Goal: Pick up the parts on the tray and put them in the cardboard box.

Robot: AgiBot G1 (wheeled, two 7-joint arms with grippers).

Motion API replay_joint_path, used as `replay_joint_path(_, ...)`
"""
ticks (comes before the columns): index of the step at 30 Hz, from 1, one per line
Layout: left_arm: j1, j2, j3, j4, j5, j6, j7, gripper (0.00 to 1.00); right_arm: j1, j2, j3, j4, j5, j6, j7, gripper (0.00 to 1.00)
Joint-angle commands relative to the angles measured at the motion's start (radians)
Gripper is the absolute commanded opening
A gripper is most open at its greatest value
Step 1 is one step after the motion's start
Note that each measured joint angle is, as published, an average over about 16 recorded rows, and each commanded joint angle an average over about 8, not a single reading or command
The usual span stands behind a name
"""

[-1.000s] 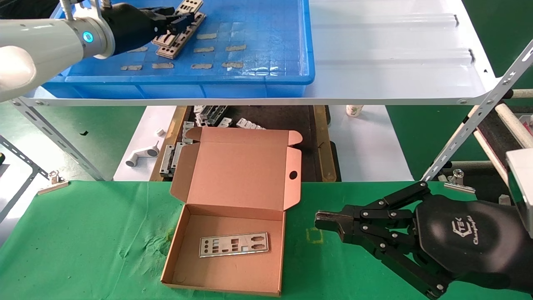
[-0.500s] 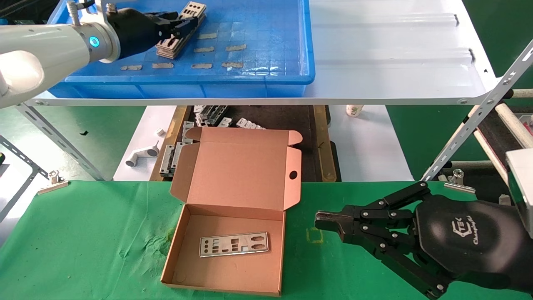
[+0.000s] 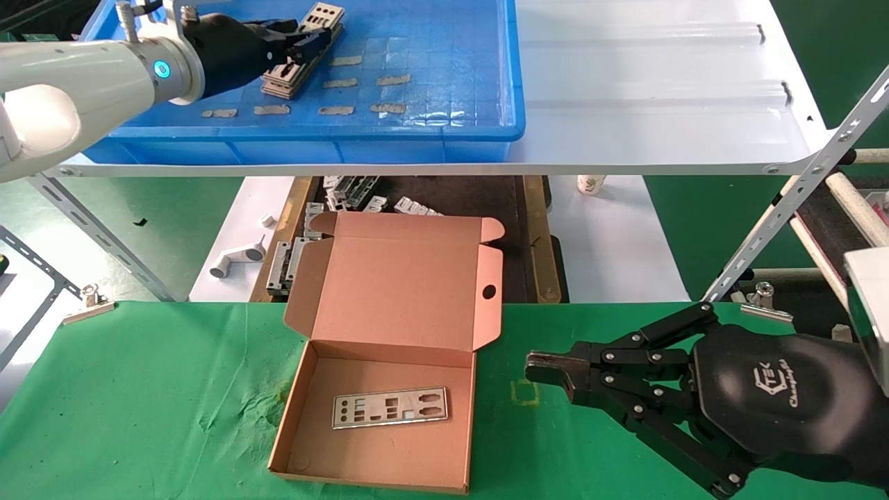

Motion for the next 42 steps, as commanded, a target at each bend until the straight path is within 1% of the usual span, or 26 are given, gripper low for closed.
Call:
replay_joint_path(1,0.000,0.000,0.000,0.000,0.001,0.002,-0.001,1.00,0.000,0.000,0.000,0.000,0.000,0.000,0.000,0.00)
replay_joint_path(13,-0.002,-0.003,0.004,0.000,0.006,0.002,-0.008,1.00,0.000,0.000,0.000,0.000,0.000,0.000,0.000,0.00)
replay_joint_path(14,-0.002,-0.003,0.004,0.000,0.006,0.002,-0.008,0.98,0.000,0.000,0.000,0.000,0.000,0.000,0.000,0.00)
replay_joint_path(15,-0.003,-0.003,0.004,0.000,0.006,0.002,-0.009,0.93,0.000,0.000,0.000,0.000,0.000,0.000,0.000,0.00)
replay_joint_path(16,-0.003,-0.003,0.004,0.000,0.006,0.003,-0.010,0.84,0.000,0.000,0.000,0.000,0.000,0.000,0.000,0.00)
replay_joint_path(21,-0.003,-0.003,0.003,-0.001,0.004,0.003,-0.014,0.22,0.000,0.000,0.000,0.000,0.000,0.000,0.000,0.00)
replay_joint_path(22,-0.003,-0.003,0.003,-0.001,0.004,0.002,-0.014,0.11,0.000,0.000,0.000,0.000,0.000,0.000,0.000,0.00)
replay_joint_path(23,-0.003,-0.003,0.003,-0.001,0.004,0.002,-0.015,0.05,0.000,0.000,0.000,0.000,0.000,0.000,0.000,0.00)
replay_joint_path(24,-0.003,-0.003,0.003,-0.001,0.003,0.002,-0.015,0.01,0.000,0.000,0.000,0.000,0.000,0.000,0.000,0.00)
replay_joint_path(42,0.003,-0.001,0.003,-0.002,0.004,0.000,-0.020,0.00,0.000,0.000,0.000,0.000,0.000,0.000,0.000,0.00)
